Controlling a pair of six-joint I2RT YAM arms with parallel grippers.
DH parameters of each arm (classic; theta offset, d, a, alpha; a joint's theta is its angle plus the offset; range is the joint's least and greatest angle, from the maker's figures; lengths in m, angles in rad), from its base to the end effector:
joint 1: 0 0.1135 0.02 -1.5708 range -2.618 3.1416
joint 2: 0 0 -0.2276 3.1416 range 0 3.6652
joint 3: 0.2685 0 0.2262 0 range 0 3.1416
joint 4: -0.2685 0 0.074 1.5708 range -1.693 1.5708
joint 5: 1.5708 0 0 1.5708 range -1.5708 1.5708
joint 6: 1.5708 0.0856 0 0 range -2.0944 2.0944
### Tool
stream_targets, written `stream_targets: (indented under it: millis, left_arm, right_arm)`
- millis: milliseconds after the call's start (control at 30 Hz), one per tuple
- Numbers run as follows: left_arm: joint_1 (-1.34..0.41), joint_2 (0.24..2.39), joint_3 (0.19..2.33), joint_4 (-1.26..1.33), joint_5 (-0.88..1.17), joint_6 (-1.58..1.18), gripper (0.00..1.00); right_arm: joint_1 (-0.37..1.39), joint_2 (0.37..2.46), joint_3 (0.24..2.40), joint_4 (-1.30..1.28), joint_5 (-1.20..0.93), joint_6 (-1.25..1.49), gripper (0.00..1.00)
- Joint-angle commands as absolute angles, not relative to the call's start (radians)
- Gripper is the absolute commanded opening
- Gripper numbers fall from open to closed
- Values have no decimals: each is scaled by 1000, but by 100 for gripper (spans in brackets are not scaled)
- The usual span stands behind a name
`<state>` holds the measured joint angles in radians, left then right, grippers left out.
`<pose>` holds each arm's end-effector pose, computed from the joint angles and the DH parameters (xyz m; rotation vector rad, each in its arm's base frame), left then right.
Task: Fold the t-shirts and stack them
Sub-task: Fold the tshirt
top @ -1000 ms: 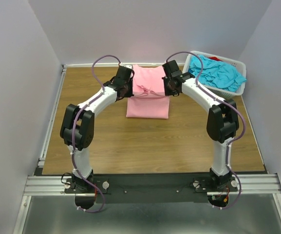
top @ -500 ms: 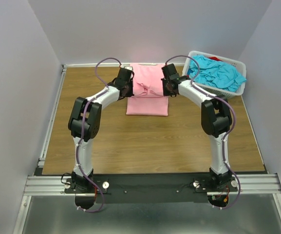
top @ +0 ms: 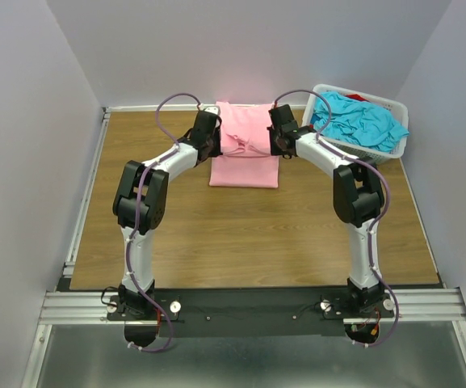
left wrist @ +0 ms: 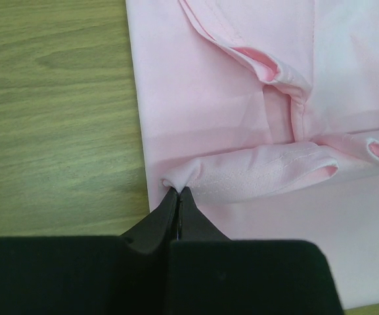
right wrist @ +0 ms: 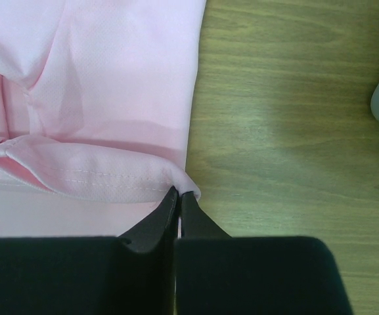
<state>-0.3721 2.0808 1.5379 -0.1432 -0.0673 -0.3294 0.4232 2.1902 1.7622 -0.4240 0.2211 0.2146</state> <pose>0.4420 -0.1663 0.1499 0.0123 2.2723 -0.2980 0.4446 0.1797 0.1443 -0.1499 2.3909 0.0296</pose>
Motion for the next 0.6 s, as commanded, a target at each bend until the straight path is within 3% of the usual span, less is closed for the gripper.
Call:
stream_targets:
  millis: [0,67,100,167,433,567]
  left_arm:
    - [-359,2074,1508,-84,-101,-337,0]
    - [-357,2082,1508,-78,-106,-344,2]
    - [-357,2085,1509,-77,-104,-345,6]
    - [-356,2094,1513,-77,-112,-353,24]
    - [-354,2043,1500,-67,-153,-367,49]
    - [-360,1939,1434,-66,-141,-399,51]
  right_arm:
    - [416,2200,1766,-382,258,202,9]
    - [416,2210,1772,-374,255,201,13]
    - [414,2215,1776,-373,252,198,14]
    - [416,2226,1787,-371,249,196,19]
    - [416,2180,1798,-371,235,186,28]
    - [416,2109,1761,-370,174,204,28]
